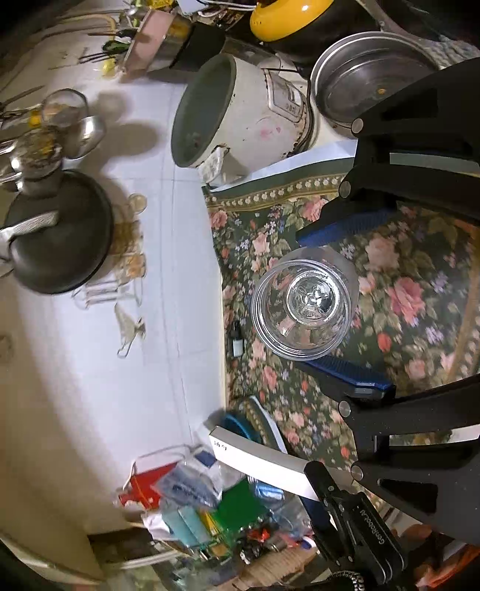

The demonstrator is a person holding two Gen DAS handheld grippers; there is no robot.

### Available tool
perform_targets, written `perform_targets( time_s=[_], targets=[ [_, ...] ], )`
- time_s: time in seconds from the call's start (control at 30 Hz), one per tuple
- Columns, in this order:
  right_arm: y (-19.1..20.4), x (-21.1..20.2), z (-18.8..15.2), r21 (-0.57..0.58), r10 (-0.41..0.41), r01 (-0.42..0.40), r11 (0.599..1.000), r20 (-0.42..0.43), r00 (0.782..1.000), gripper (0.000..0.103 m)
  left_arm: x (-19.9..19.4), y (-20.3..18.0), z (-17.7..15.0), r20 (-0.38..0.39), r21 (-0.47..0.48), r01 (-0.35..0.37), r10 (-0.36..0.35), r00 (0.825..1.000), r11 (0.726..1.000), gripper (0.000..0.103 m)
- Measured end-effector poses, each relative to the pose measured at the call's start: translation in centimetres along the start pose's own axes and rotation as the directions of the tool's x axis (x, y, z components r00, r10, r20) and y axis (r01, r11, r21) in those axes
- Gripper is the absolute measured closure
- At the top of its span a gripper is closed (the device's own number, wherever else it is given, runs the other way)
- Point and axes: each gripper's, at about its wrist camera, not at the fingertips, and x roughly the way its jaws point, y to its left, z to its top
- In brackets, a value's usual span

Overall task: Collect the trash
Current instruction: 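Carry the white box and clear glass down over the bucket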

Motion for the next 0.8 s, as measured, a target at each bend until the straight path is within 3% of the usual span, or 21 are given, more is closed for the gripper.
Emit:
perform_targets(
  time_s=[0.37,0.6,0.8],
  targets=[
    [10.0,-6.0,-7.0,0.067,-0.080,0.077,0.995,0.037,0.996,0.047,-8.3,8.3,-7.1,-0.024,0.080,0.074,-0.072,0.997,0.994,0.053],
    [15.6,-7.9,-12.4,0.128,-0.099,0.103,0.986,-0.036,0.994,0.047,-12.8,12.4,-12.0,-0.092,0.120,0.107,-0.097,0.991,0.987,0.053],
    [17.7,-9.4,-15.7,0.140,-0.113,0.128,0.982,-0.109,0.988,0.047,-14.3,13.8,-15.7,-0.166,0.107,0.147,-0.129,0.978,0.983,0.053]
  ],
)
